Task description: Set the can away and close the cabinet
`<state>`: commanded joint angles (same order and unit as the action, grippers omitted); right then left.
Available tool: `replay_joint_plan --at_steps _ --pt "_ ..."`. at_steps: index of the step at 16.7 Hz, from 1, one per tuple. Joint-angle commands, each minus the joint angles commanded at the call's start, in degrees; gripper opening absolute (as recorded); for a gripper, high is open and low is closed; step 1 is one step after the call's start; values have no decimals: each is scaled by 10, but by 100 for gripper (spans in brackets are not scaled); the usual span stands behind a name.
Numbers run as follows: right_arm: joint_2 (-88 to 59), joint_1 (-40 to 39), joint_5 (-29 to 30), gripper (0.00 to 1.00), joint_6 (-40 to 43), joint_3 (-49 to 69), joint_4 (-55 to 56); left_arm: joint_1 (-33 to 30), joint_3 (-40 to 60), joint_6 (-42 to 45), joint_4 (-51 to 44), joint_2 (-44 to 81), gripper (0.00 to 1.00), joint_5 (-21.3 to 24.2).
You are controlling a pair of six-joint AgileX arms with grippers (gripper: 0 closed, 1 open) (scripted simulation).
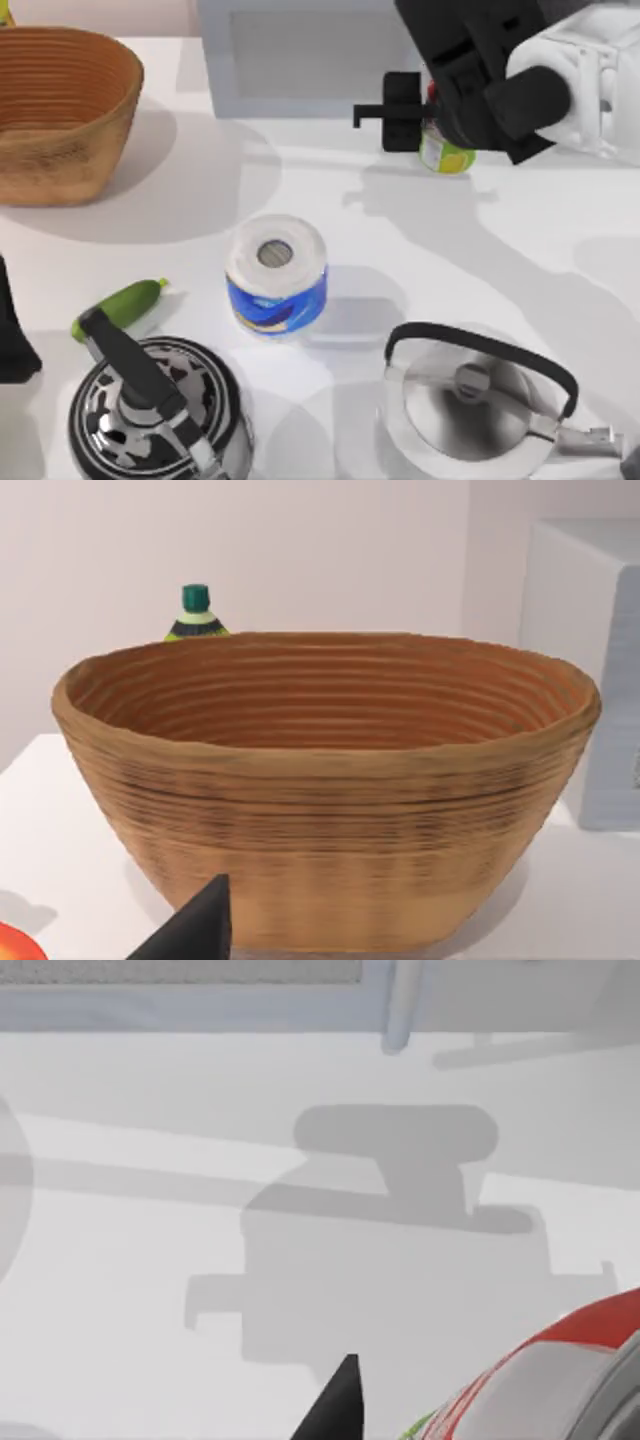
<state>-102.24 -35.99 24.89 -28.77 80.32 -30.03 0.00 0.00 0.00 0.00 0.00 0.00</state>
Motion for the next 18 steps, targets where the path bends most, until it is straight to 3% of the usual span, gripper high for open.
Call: replay_joint_plan --at_steps 7,18 --pt "189 87 -86 0 65 -126 108 0 0 0 0 0 100 0" --pt "856 296 -223 0 229 -647 287 0 0 0 0 0 100 0"
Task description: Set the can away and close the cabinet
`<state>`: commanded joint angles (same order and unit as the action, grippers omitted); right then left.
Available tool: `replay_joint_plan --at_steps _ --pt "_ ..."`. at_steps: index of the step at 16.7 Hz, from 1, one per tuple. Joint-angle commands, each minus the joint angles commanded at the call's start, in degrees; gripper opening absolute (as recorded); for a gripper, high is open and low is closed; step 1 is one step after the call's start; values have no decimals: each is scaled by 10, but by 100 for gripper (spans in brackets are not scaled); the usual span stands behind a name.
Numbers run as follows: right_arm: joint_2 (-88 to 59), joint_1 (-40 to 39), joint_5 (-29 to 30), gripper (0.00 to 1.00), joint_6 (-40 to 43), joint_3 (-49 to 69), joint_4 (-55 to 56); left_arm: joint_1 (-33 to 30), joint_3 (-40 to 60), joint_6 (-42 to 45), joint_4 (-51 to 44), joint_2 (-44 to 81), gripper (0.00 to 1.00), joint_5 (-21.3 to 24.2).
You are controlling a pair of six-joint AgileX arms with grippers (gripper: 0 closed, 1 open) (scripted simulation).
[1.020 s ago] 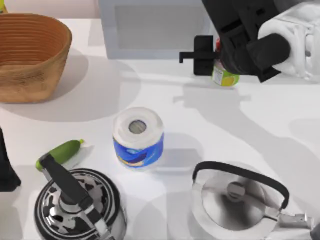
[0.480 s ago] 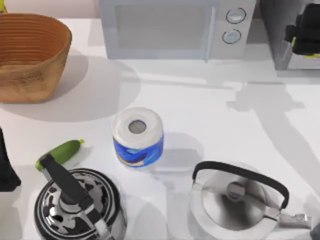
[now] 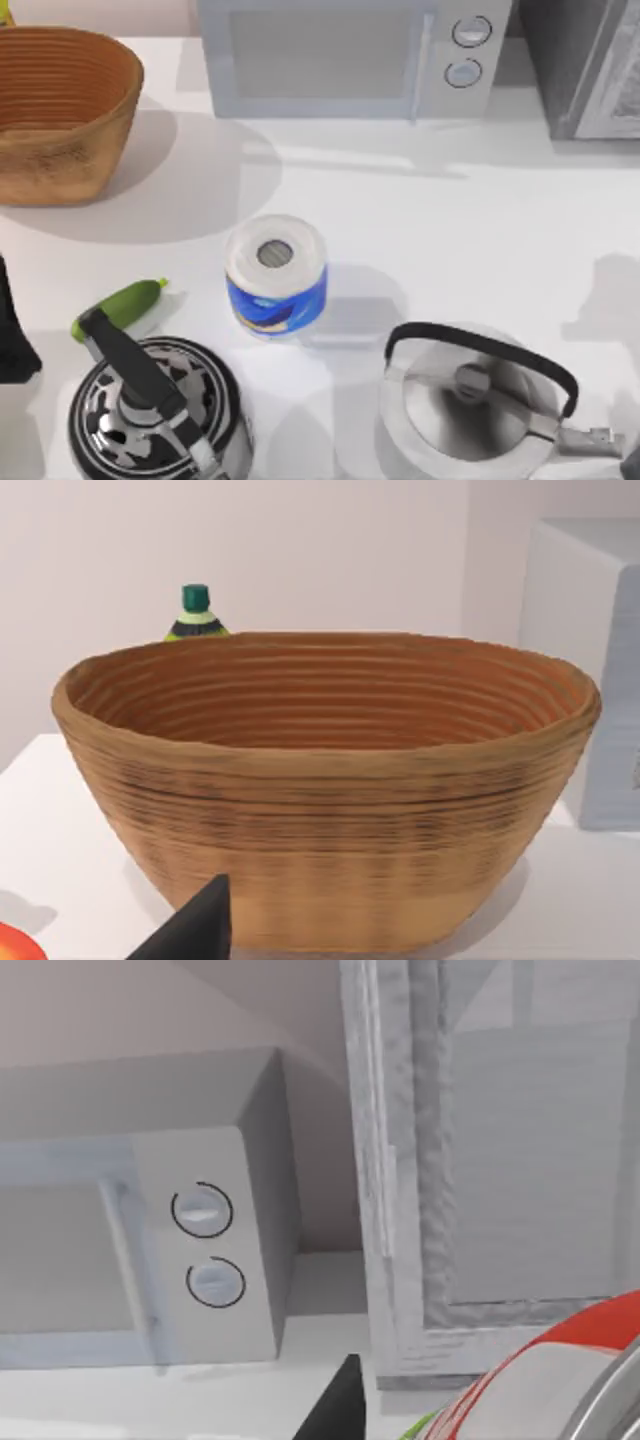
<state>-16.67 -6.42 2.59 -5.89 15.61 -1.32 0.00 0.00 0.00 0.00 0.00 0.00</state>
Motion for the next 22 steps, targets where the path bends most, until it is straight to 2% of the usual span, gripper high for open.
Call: replay_joint_plan --at_steps 5,13,18,22 --pt "149 56 -24 0 51 -138 15 0 0 0 0 0 100 0" --pt "159 62 -25 0 58 -152 11 0 0 0 0 0 100 0" --pt "64 61 -6 0 72 -69 -35 0 0 0 0 0 100 0" --pt "-61 61 21 0 80 87 -90 0 0 0 0 0 100 0"
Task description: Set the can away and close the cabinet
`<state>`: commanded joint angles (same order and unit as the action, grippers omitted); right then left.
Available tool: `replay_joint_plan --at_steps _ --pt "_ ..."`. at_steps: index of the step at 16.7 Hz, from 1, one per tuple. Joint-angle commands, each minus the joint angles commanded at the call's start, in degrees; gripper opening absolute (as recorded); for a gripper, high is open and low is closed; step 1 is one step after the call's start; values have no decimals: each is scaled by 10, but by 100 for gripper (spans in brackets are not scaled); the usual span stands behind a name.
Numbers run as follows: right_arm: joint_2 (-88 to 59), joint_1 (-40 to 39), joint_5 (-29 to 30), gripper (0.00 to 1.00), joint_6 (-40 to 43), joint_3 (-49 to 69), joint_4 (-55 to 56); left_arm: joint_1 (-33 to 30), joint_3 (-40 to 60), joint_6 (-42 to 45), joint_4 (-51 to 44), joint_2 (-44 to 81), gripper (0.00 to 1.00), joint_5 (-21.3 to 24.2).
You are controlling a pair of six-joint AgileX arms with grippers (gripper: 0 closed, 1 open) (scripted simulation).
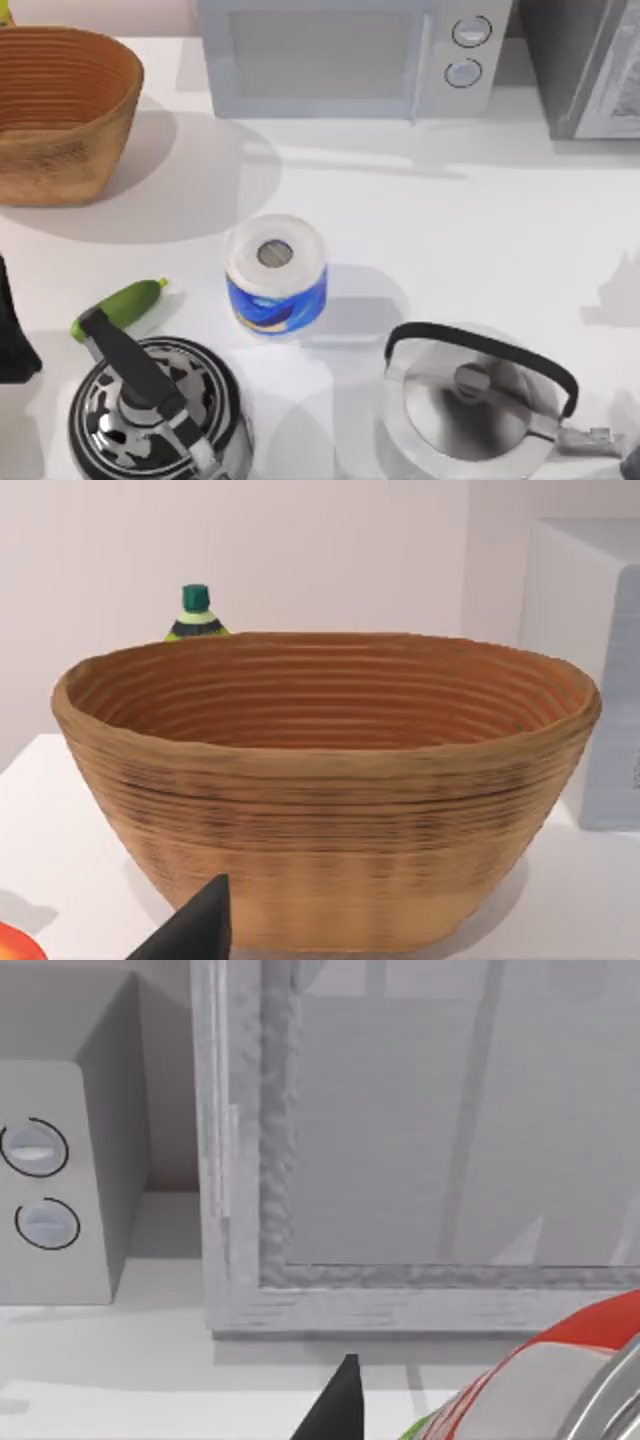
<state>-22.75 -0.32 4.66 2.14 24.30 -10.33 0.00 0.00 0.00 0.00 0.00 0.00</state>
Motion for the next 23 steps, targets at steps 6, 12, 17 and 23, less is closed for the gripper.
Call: replay_joint_plan --at_steps 6,12,17,23 --pt "-227 -25 33 0 -6 368 -63 0 0 0 0 0 100 0" --pt "-450 -76 56 0 -26 669 -110 0 0 0 0 0 100 0" --pt "-534 -103 65 0 -33 756 -139 0 0 0 0 0 100 0" --pt "-540 -102 65 0 -34 757 -141 0 0 0 0 0 100 0"
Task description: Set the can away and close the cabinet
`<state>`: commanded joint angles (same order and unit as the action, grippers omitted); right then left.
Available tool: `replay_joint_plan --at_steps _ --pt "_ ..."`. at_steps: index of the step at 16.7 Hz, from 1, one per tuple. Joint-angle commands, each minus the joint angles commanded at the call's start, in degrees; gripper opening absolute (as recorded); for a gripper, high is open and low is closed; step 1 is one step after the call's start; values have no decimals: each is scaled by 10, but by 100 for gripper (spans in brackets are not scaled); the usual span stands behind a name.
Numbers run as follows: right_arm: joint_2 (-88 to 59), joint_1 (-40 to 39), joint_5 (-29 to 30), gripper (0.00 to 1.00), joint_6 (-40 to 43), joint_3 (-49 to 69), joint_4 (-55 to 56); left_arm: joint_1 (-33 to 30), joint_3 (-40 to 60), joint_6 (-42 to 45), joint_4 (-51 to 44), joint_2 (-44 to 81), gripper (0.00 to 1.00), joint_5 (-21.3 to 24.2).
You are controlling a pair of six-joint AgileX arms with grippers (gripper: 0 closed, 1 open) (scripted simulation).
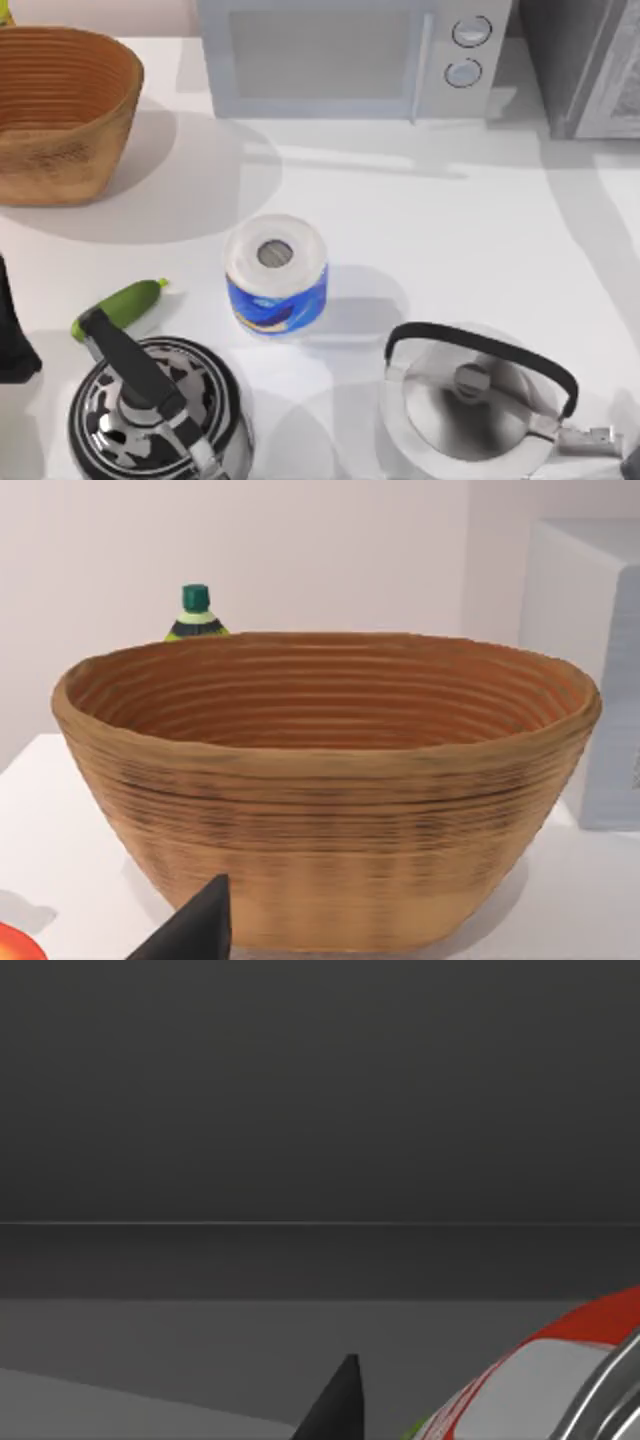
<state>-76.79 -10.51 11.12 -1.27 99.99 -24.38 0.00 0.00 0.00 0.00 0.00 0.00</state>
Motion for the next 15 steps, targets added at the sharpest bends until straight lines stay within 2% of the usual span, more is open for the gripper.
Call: replay_joint_plan --at_steps 4,11,15 --pt "-77 4 -9 0 -1 87 -25 0 0 0 0 0 100 0" --pt "-303 26 -32 0 1 415 -100 0 0 0 0 0 100 0" --pt "-397 42 -39 0 2 536 -132 0 0 0 0 0 100 0"
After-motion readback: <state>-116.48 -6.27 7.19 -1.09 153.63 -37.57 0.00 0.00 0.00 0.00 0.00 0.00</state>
